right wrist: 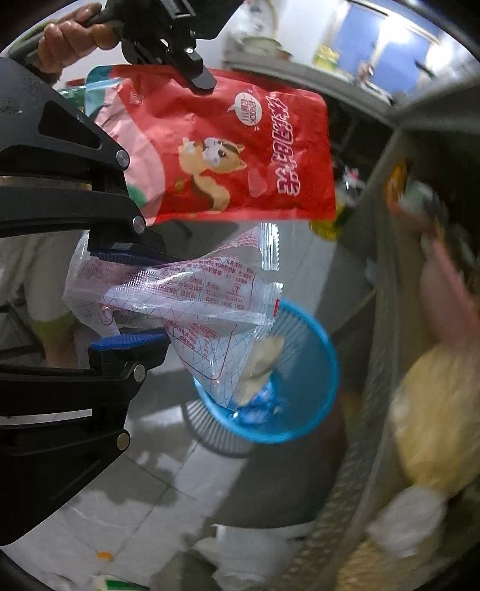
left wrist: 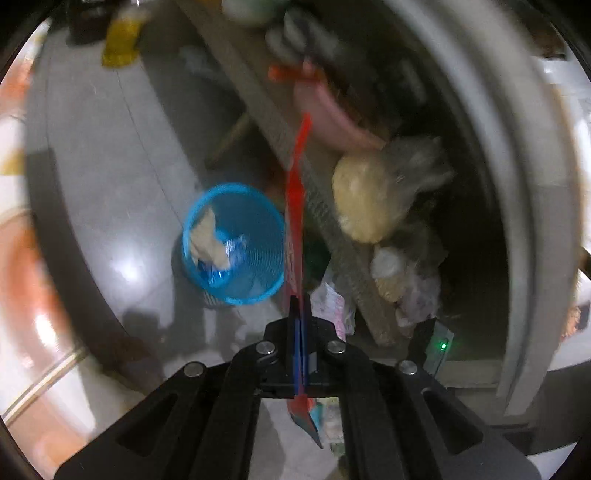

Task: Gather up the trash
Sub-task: 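Carry both bags over the blue wastebasket and open both tools to drop them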

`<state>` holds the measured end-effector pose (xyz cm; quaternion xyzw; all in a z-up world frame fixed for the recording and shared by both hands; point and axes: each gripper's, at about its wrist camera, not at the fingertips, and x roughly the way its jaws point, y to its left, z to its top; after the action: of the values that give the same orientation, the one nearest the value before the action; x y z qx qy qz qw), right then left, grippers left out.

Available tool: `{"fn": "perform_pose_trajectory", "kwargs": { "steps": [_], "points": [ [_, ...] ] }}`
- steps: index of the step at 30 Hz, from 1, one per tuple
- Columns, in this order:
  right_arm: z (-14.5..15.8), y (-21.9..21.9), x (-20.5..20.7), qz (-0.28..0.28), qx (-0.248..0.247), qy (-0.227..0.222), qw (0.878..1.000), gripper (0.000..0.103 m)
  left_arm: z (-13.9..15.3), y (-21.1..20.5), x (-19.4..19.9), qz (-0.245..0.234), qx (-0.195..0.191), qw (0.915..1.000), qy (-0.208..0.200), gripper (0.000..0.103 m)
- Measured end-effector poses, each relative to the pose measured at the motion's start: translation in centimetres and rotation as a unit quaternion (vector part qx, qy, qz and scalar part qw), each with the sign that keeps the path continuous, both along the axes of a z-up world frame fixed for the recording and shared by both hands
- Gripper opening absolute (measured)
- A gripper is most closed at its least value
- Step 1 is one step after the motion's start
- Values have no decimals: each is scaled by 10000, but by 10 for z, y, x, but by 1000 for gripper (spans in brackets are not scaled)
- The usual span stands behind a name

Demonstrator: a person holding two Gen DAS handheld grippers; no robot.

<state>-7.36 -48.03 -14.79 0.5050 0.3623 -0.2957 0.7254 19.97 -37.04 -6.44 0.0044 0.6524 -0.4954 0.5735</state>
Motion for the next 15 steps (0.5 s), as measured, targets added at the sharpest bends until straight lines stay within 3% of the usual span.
{"fn": "perform_pose_trajectory", "kwargs": {
  "steps": [11, 15],
  "points": [
    [-99, -64, 16, -436, 438, 603, 9963, 29, -122, -122, 15, -453, 1459, 9881, -171, 0],
    [-119, -81, 28, -444, 352, 837, 9949, 33, -142, -147, 15, -560, 1585, 9850, -397, 0]
  ]
}}
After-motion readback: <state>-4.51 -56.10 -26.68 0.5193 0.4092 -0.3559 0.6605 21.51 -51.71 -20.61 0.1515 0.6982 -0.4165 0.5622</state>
